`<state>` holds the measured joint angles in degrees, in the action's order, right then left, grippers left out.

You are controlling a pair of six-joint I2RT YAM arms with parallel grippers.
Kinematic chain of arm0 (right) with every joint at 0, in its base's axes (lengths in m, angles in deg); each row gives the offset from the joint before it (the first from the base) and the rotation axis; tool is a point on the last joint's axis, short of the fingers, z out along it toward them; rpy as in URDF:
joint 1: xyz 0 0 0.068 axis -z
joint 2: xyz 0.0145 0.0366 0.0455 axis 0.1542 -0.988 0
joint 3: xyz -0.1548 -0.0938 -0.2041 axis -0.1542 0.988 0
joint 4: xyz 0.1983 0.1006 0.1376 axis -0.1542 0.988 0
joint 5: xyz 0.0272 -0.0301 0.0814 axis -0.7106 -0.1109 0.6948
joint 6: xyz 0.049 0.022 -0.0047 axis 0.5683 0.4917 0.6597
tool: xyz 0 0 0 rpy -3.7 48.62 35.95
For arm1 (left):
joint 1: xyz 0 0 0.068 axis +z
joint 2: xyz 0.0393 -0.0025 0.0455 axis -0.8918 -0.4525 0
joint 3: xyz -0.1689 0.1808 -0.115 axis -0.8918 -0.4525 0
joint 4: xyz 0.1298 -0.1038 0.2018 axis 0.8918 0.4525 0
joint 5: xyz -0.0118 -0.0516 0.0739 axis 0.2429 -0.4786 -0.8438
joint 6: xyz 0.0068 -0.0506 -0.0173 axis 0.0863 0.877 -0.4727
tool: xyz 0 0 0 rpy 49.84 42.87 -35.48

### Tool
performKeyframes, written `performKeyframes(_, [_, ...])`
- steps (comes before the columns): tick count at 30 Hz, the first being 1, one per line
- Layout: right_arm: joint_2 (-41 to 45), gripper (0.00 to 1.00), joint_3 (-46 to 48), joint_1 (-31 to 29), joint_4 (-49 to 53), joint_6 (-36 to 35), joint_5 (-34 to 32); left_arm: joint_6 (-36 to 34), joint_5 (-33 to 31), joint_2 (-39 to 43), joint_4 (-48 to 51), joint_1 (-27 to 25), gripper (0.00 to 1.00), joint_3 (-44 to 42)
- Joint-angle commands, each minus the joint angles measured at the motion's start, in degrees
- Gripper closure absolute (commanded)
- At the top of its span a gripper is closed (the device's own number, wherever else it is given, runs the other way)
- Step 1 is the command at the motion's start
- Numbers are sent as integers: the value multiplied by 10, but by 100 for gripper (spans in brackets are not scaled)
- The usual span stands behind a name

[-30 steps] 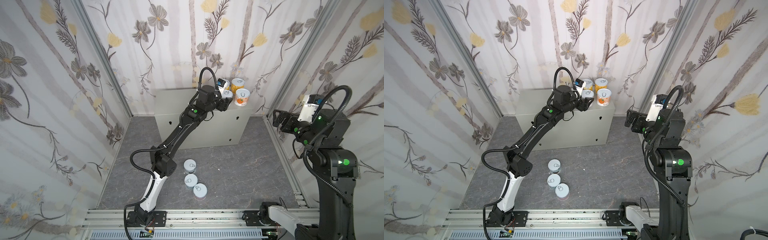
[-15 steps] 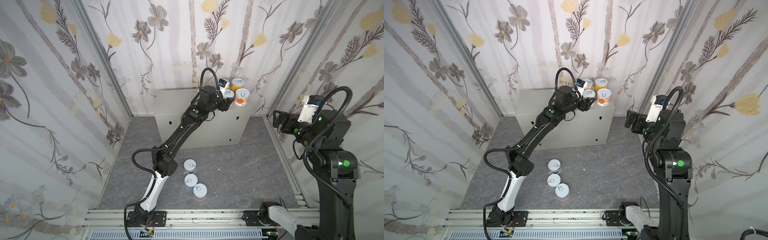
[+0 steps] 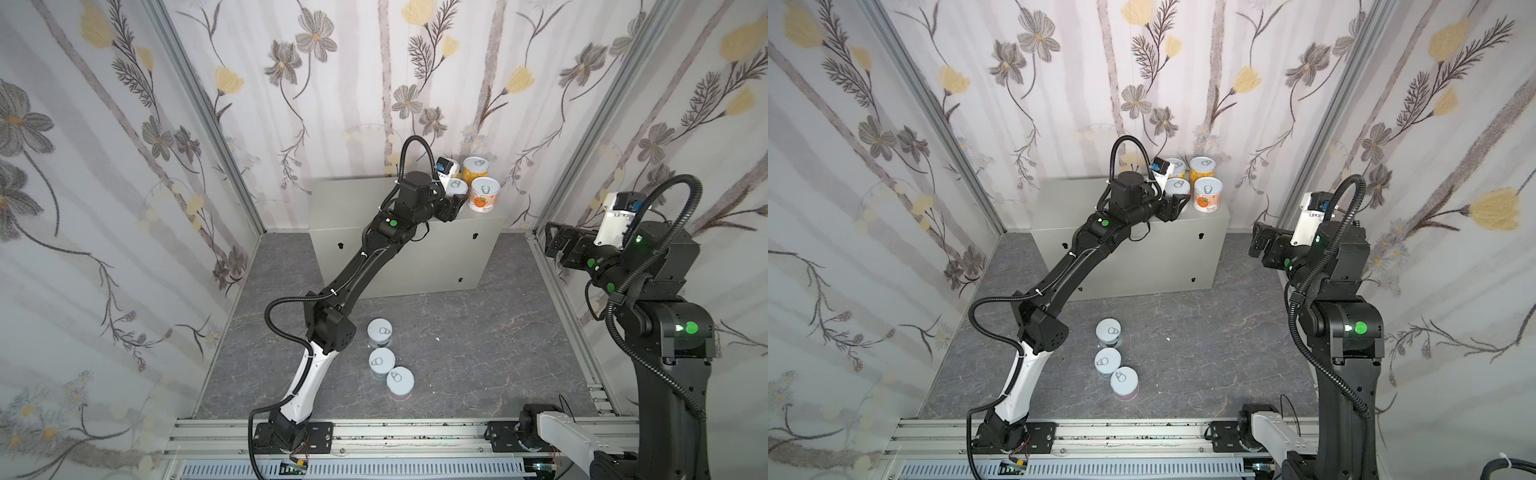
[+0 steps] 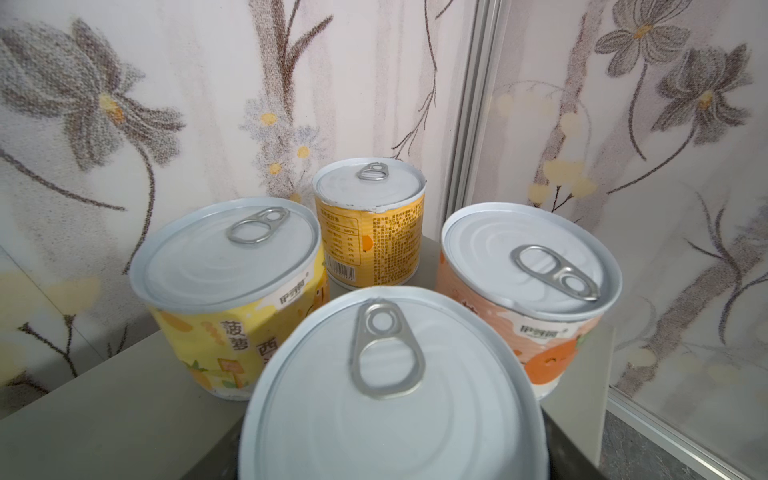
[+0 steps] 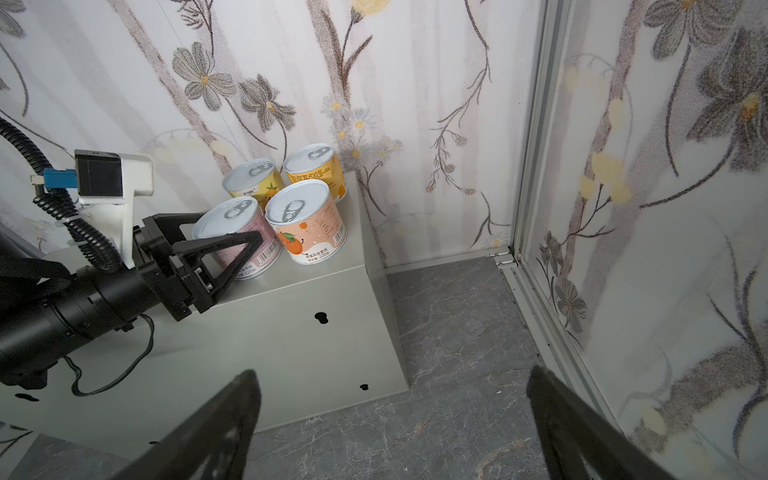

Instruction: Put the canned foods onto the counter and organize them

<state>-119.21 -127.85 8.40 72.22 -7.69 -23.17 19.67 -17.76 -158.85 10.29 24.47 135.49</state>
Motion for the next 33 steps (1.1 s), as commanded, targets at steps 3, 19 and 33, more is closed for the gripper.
performKeyframes(3, [-2, 0, 4, 0, -25, -5, 12, -9, -8, -6, 23, 2, 29, 3])
performKeyframes(19, [2, 0, 11, 0, -25, -8, 6, -3, 14, -27, 23, 3, 28, 31])
performKeyframes(33, [1, 0, 11, 0, -26, -10, 5, -4, 13, -29, 20, 3, 22, 33])
